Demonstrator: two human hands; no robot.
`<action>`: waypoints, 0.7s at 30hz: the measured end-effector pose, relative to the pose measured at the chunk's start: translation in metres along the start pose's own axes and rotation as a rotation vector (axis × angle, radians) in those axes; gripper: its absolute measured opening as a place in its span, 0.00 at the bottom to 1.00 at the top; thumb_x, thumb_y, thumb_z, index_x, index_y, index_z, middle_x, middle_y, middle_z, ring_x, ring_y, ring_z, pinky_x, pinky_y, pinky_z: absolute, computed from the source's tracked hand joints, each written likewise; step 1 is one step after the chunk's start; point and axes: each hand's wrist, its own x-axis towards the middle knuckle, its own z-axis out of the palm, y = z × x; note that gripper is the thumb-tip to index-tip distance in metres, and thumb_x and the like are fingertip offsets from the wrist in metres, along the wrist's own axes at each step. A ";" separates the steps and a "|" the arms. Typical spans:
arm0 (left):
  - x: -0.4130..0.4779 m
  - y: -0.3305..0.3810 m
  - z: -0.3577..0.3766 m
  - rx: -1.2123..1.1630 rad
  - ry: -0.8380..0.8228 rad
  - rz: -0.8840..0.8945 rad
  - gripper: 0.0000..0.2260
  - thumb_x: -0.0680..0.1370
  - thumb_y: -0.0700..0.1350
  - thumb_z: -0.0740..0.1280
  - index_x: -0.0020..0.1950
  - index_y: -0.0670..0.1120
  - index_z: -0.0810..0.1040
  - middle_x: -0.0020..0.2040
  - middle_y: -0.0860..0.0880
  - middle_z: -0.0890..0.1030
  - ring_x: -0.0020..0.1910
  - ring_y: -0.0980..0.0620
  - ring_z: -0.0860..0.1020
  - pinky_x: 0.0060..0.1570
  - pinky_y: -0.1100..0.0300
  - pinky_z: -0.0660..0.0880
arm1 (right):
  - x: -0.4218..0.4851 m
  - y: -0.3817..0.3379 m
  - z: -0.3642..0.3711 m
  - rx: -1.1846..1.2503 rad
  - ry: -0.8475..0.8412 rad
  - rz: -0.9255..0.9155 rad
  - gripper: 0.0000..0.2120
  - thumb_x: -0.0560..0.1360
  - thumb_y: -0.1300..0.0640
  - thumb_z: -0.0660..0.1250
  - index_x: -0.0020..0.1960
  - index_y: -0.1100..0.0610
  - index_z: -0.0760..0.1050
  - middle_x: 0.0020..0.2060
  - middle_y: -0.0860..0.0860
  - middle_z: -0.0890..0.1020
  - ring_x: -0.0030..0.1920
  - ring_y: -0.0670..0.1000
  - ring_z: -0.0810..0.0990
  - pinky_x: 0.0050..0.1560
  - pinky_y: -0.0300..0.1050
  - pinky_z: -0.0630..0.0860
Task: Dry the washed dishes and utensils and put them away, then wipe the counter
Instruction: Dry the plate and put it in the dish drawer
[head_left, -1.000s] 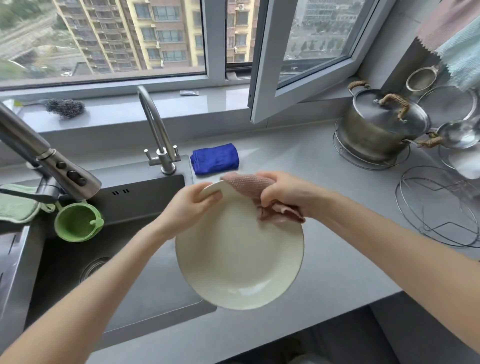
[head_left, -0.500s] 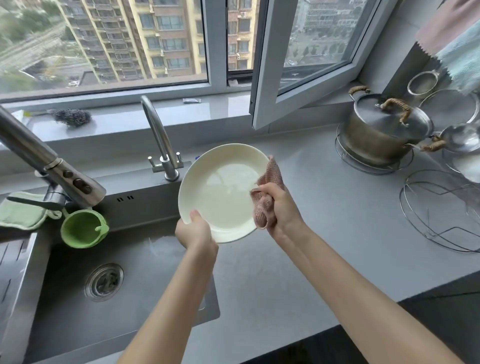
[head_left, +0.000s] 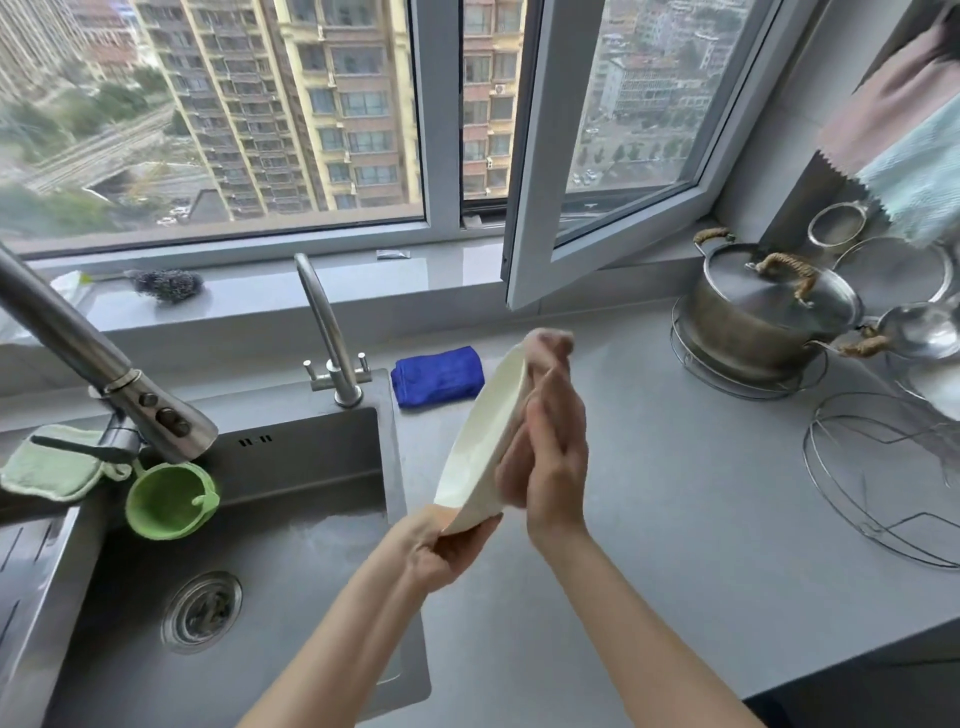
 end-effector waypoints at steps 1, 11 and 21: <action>-0.002 0.003 0.001 0.026 -0.002 0.015 0.08 0.74 0.26 0.57 0.44 0.32 0.75 0.28 0.36 0.80 0.22 0.41 0.79 0.17 0.53 0.75 | 0.017 -0.003 0.003 0.069 0.061 0.074 0.13 0.78 0.49 0.60 0.60 0.39 0.75 0.58 0.42 0.79 0.62 0.44 0.75 0.65 0.41 0.68; 0.002 0.044 0.022 0.094 -0.042 0.191 0.06 0.76 0.30 0.60 0.43 0.34 0.76 0.30 0.41 0.81 0.24 0.48 0.80 0.21 0.60 0.77 | 0.016 -0.019 0.015 0.223 -0.258 0.593 0.22 0.82 0.45 0.53 0.36 0.49 0.79 0.28 0.44 0.82 0.31 0.40 0.80 0.41 0.38 0.73; -0.023 0.066 -0.031 0.097 0.076 0.281 0.10 0.78 0.28 0.56 0.56 0.35 0.71 0.42 0.38 0.76 0.38 0.41 0.76 0.18 0.52 0.76 | 0.028 -0.066 -0.005 -0.212 -0.413 0.155 0.20 0.74 0.33 0.58 0.49 0.48 0.79 0.42 0.47 0.84 0.44 0.50 0.83 0.49 0.49 0.79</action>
